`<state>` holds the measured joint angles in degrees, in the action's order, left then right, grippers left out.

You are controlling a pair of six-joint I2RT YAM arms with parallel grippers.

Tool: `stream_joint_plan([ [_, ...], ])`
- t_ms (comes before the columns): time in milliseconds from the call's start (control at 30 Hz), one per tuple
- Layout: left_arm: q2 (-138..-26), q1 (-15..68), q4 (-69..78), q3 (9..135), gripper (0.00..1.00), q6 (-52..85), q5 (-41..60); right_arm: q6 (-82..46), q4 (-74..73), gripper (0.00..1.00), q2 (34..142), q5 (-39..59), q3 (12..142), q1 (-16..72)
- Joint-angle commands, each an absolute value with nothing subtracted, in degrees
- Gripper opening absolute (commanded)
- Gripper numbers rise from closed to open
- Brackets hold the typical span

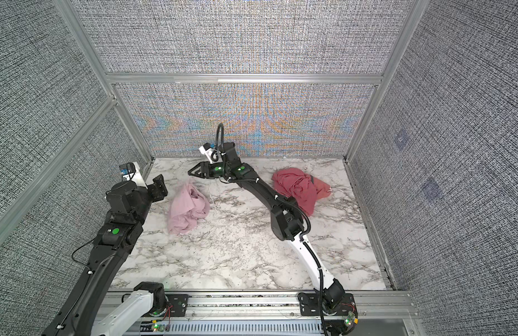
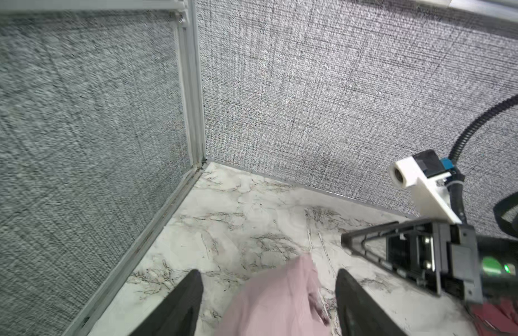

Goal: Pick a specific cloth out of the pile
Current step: 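Lower the pink shirt and open the right gripper while the left gripper approaches, then grasp the pink shirt with the left gripper and lift it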

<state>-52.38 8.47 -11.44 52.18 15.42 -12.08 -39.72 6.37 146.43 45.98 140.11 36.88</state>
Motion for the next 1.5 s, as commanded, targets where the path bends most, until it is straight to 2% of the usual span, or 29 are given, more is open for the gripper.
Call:
stream_joint_plan([
  [0, -54.29, 8.40, -10.65, 51.88, 0.74, 15.83, -5.46, -42.01, 0.00, 0.59, 140.89, 42.92, 132.70, 33.55],
  [133, -57.42, 9.42, -12.42, 50.81, 0.71, 17.90, 2.26, -36.02, -0.63, 0.59, 129.54, 37.03, 115.92, 30.15],
  [367, -64.97, 20.38, -19.66, 46.05, 0.65, 21.23, -2.08, -32.73, -5.94, 0.59, 112.47, 31.43, 88.92, 26.79],
  [567, -69.12, 22.62, -26.52, 42.03, 0.60, 27.63, -1.78, -32.95, -10.56, 0.59, 103.62, 29.41, 74.87, 25.27],
  [967, -66.06, 22.94, -25.13, 39.09, 0.59, 31.30, -5.73, -29.82, -9.35, 0.57, 98.57, 29.71, 68.50, 24.60],
  [1467, -77.07, 22.88, -21.60, 42.64, 0.57, 31.34, -10.12, -29.40, -8.79, 0.56, 96.24, 29.33, 65.74, 23.17],
])
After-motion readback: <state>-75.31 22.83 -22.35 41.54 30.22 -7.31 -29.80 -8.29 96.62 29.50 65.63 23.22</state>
